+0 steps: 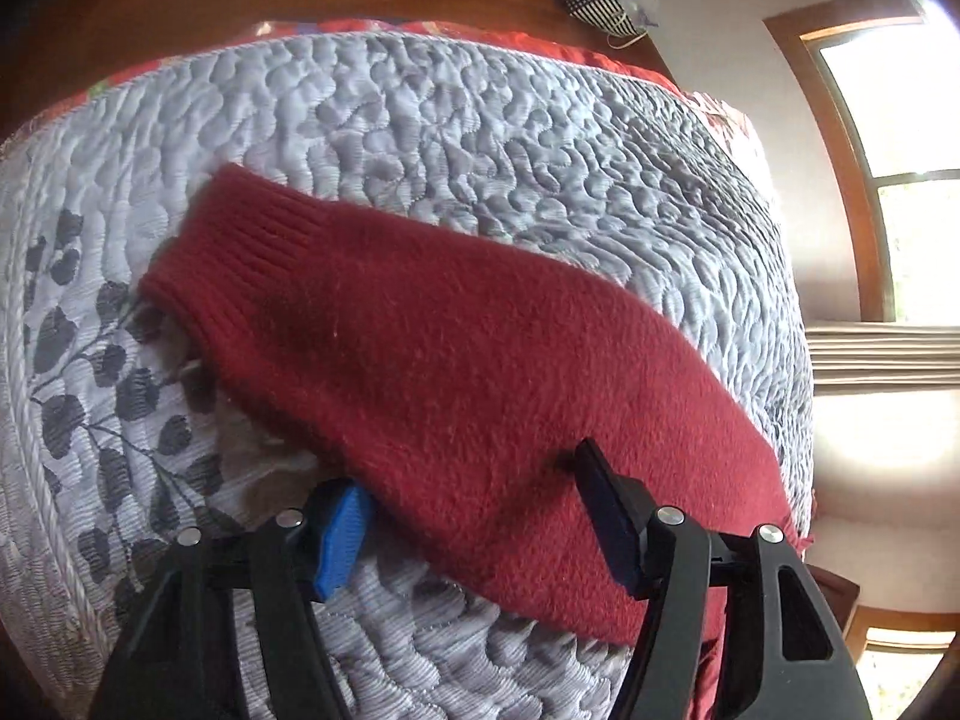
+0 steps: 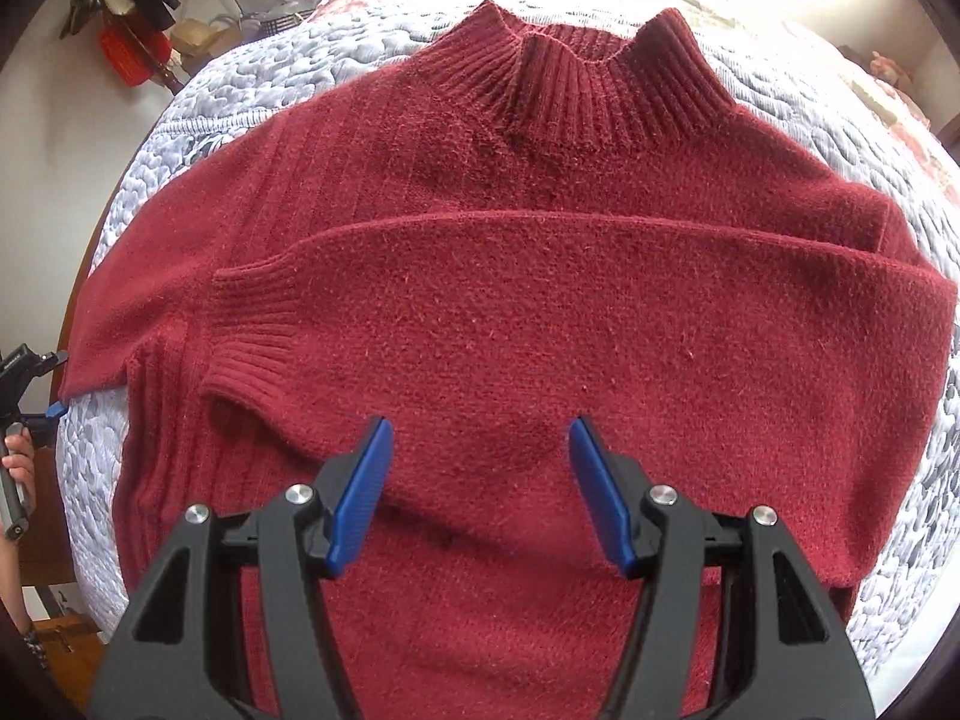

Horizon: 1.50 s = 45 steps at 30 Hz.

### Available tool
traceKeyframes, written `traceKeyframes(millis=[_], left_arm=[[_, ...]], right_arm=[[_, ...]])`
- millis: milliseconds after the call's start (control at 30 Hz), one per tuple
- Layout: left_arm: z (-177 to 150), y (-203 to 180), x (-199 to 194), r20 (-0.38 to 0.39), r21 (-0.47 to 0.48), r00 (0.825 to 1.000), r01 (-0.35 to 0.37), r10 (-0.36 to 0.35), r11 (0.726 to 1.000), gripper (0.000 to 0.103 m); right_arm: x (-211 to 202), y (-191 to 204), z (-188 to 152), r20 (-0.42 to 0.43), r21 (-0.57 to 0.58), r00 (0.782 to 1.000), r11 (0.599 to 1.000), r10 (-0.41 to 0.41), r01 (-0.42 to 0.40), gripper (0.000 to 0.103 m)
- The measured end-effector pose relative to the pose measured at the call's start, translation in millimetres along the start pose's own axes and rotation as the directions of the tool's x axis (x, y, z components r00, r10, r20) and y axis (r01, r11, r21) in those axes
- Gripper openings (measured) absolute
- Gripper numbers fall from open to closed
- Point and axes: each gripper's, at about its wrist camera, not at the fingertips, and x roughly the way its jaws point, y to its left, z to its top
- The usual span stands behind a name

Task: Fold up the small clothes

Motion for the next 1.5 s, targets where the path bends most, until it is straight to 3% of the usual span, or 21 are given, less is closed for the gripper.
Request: traceKeyframes(millis=[100,167,300,367,467,567,700,867,1067,1233,1400,1500], left_arm=[[8.0,7.2,4.2,0.013,-0.052,1.000,0.003,-0.003,0.999,0.065],[10.0,8.4,3.8,0.024,-0.058,1.000,-0.007,0.009,0.998,0.059],[12.3,6.2,-5.0,0.076,-0.054,0.997,-0.020,0.024,0.998,0.025],[12.3,-0.8,-10.2,0.098,-0.043,0.995,-0.011,0.015,0.999,0.013],[5.3,-23.0,-23.0,0.168,0.020,0.985,-0.053,0.049,0.998,0.012],[-8.2,-55.4,-35.9,0.224,0.121,0.974,-0.058,0.030,0.991,0.012],[-36.4,-107.9,-46.8,0.269,0.287,0.963,-0.076,-0.004,0.955,0.012],[-85.7,-172.0,-43.9,0.232,0.481,0.968,-0.033,-0.091,0.876,0.012],[-156.0,-245.3,-24.1,0.126,0.662,0.976,0.051,-0.178,0.748,0.012],[-227.3,-302.7,-5.5,0.037,0.774,0.973,0.116,-0.228,0.622,0.012],[-290.5,-344.6,21.2,-0.066,0.818,0.969,0.190,-0.239,0.543,0.012],[-319.8,-358.8,46.9,-0.111,0.832,0.973,0.203,-0.205,0.516,0.013]], right_arm=[[3.5,-2.9,-1.4,-0.005,0.001,1.000,1.000,0.003,-0.003,0.061],[5.7,-5.5,-2.2,-0.009,0.007,1.000,1.000,0.003,-0.003,0.061],[4.1,-12.7,-4.6,-0.005,0.018,1.000,1.000,0.010,-0.010,0.061],[1.0,-16.2,-6.1,0.000,0.019,1.000,1.000,0.004,-0.004,0.061],[-4.8,-21.7,-9.0,0.011,0.018,1.000,1.000,-0.005,0.005,0.061],[-11.5,-29.1,-13.1,0.027,0.023,1.000,1.000,-0.015,0.015,0.061],[-16.3,-43.2,-18.6,0.037,0.046,0.999,0.998,-0.033,0.032,0.062],[-20.1,-67.5,-30.3,0.038,0.097,0.999,0.995,-0.031,0.028,0.062],[-29.3,-97.1,-46.8,0.045,0.140,0.998,0.990,-0.039,0.032,0.062],[-37.5,-120.8,-59.1,0.055,0.179,0.998,0.983,-0.041,0.030,0.062],[-47.2,-138.6,-73.5,0.068,0.194,0.997,0.981,-0.041,0.027,0.062],[-50.4,-148.8,-80.6,0.069,0.203,0.996,0.979,-0.048,0.033,0.062]])
